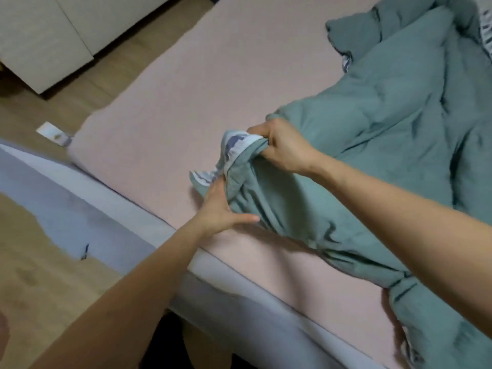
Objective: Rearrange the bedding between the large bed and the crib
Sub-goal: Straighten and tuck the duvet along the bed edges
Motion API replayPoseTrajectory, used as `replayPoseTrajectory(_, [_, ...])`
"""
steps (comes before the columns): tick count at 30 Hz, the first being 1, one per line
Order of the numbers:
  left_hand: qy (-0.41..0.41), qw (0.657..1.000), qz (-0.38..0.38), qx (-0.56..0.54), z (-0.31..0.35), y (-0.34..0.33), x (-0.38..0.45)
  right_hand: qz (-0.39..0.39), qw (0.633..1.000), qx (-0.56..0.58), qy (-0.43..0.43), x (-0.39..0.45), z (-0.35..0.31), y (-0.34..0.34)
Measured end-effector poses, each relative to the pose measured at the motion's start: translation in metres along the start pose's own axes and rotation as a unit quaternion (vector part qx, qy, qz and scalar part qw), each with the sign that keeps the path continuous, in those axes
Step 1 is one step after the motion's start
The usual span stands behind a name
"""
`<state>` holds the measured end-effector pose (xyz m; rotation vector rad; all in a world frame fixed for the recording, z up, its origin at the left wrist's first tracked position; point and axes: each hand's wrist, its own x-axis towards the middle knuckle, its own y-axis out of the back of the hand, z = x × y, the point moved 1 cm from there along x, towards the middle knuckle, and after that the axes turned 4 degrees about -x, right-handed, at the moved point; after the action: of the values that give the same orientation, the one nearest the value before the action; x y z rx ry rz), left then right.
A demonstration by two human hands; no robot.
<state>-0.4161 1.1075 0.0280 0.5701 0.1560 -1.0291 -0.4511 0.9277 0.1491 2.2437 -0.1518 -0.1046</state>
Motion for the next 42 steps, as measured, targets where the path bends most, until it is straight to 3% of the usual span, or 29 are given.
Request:
replayPoseTrajectory(3, [0.041, 0.997, 0.062, -0.010, 0.003, 0.056, 0.022, 0.059, 0.997, 0.007, -0.043, 0.022, -0.036, 0.004])
replayPoseTrajectory(6, [0.015, 0.996, -0.003, 0.088, 0.019, 0.118, 0.021, 0.139, 0.985, -0.014, -0.105, 0.037, -0.063, 0.004])
replayPoseTrajectory(8, [-0.011, 0.998, -0.043, 0.035, 0.034, 0.150, 0.010, 0.212, 0.968, -0.009, -0.137, 0.051, -0.084, 0.002])
replayPoseTrajectory(10, [-0.024, 0.999, -0.015, -0.037, 0.049, 0.174, 0.002, 0.263, 0.951, -0.014, -0.163, 0.070, -0.103, -0.003])
replayPoseTrajectory(14, [-0.076, 0.996, 0.039, -0.026, 0.080, 0.218, 0.006, 0.296, 0.936, -0.042, -0.188, 0.116, -0.142, -0.009])
replayPoseTrajectory(17, [-0.023, 0.996, -0.012, -0.084, 0.089, 0.252, 0.022, 0.310, 0.928, -0.048, -0.201, 0.156, -0.154, -0.012])
replayPoseTrajectory(21, [0.114, 0.983, -0.114, -0.088, 0.068, 0.317, 0.057, 0.235, 0.925, -0.091, -0.284, 0.222, -0.130, -0.050])
replayPoseTrajectory(24, [0.180, 0.977, -0.096, -0.061, 0.040, 0.358, 0.080, 0.172, 0.933, -0.038, -0.314, 0.258, -0.125, -0.094])
replayPoseTrajectory(28, [0.287, 0.947, -0.107, -0.097, 0.011, 0.407, 0.124, 0.189, 0.923, 0.013, -0.336, 0.268, -0.140, -0.127])
replayPoseTrajectory(32, [0.262, 0.958, -0.095, -0.064, -0.003, 0.439, 0.163, -0.037, 0.943, 0.063, -0.326, 0.274, -0.162, -0.133])
replayPoseTrajectory(34, [0.213, 0.973, -0.088, -0.011, 0.006, 0.446, 0.166, -0.091, 0.936, 0.053, -0.337, 0.284, -0.183, -0.146])
replayPoseTrajectory(37, [0.152, 0.978, -0.121, 0.082, 0.018, 0.450, 0.169, -0.052, 0.907, 0.067, -0.413, 0.312, -0.214, -0.172])
replayPoseTrajectory(42, [0.122, 0.970, -0.205, 0.049, 0.025, 0.473, 0.170, 0.089, 0.826, 0.048, -0.554, 0.369, -0.252, -0.194])
